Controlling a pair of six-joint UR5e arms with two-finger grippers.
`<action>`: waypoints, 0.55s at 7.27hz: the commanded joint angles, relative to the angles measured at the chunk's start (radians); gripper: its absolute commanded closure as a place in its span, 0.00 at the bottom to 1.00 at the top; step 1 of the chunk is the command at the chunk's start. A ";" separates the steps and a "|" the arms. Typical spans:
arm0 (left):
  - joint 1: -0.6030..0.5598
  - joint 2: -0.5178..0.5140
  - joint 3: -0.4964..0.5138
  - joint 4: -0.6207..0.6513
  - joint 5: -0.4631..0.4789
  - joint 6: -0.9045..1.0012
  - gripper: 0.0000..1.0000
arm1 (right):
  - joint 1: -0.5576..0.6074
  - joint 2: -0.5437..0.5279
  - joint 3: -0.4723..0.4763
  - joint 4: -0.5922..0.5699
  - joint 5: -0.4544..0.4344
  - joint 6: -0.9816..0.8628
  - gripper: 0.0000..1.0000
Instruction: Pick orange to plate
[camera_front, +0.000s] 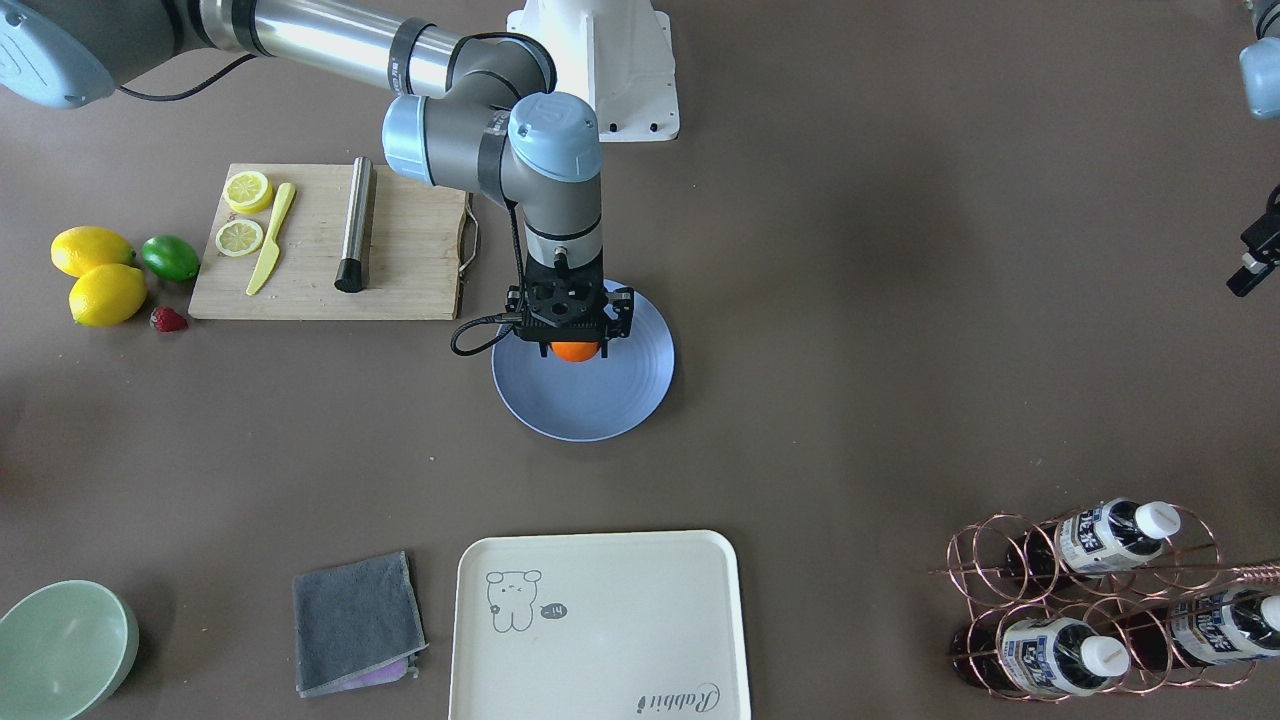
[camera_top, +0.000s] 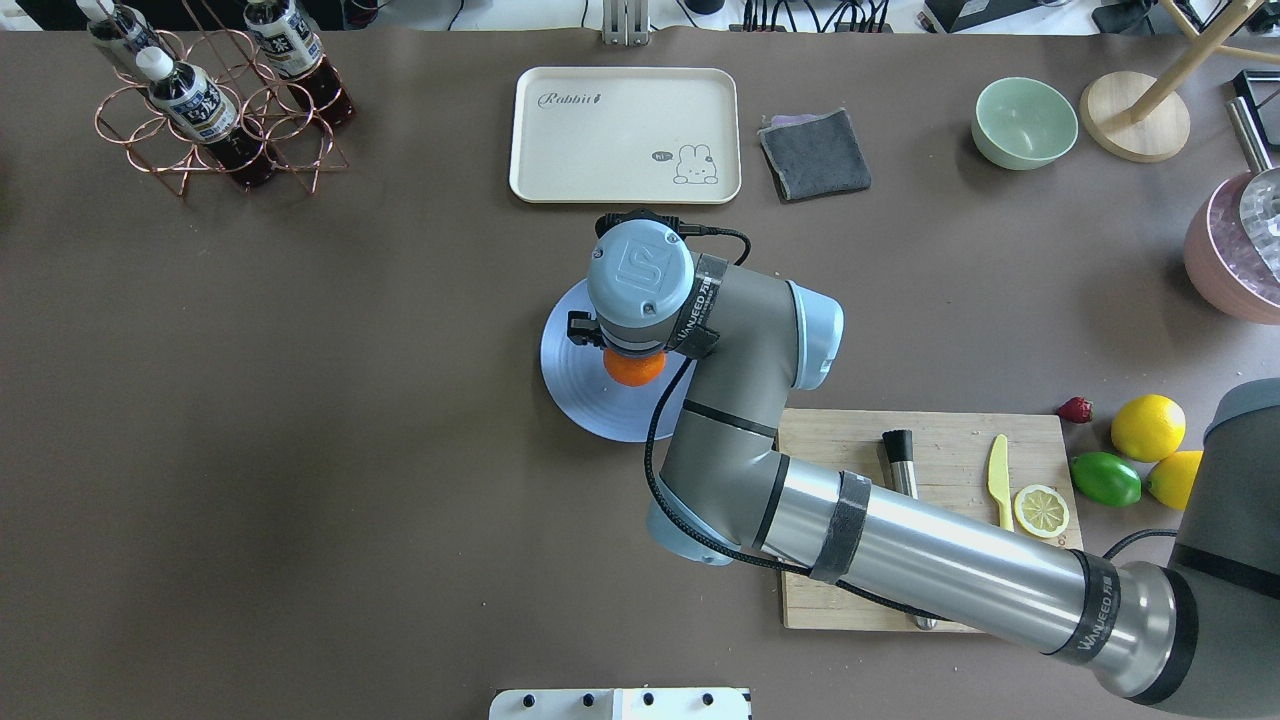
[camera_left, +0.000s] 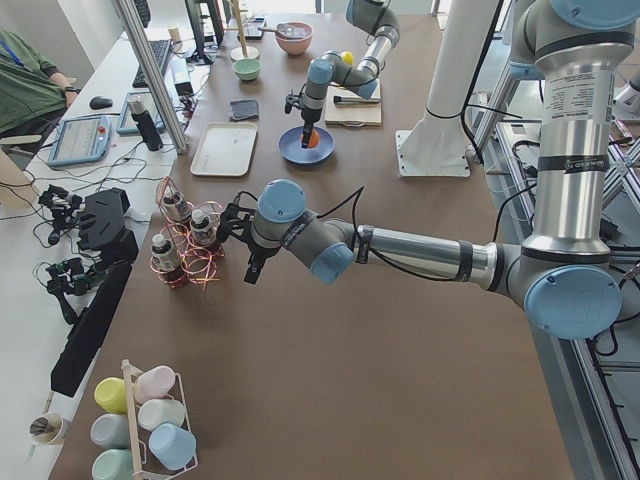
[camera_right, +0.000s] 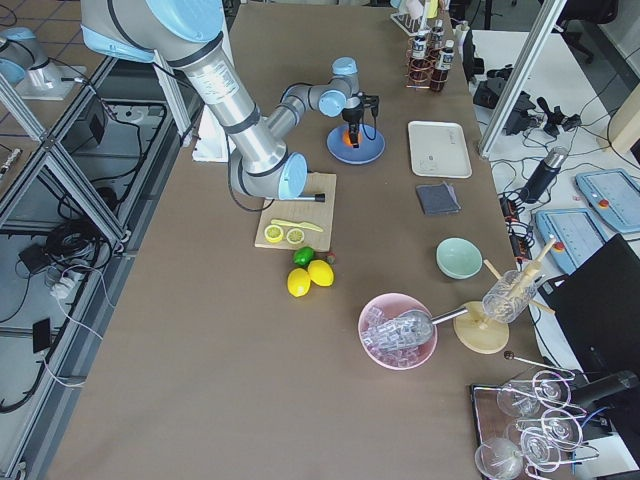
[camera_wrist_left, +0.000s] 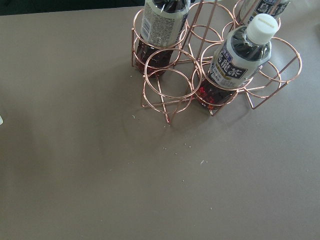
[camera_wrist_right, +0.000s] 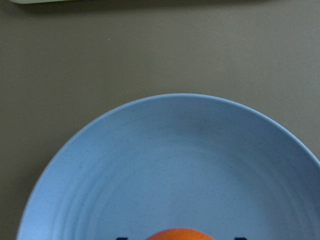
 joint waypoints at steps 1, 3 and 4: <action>-0.001 -0.002 0.003 0.000 0.000 0.000 0.02 | -0.001 0.013 -0.037 0.037 -0.021 -0.003 1.00; -0.001 -0.003 0.003 0.002 0.000 0.000 0.02 | 0.001 0.013 -0.045 0.037 -0.036 -0.001 1.00; 0.001 -0.005 0.003 0.003 0.000 0.000 0.01 | -0.001 0.011 -0.045 0.037 -0.036 0.003 0.39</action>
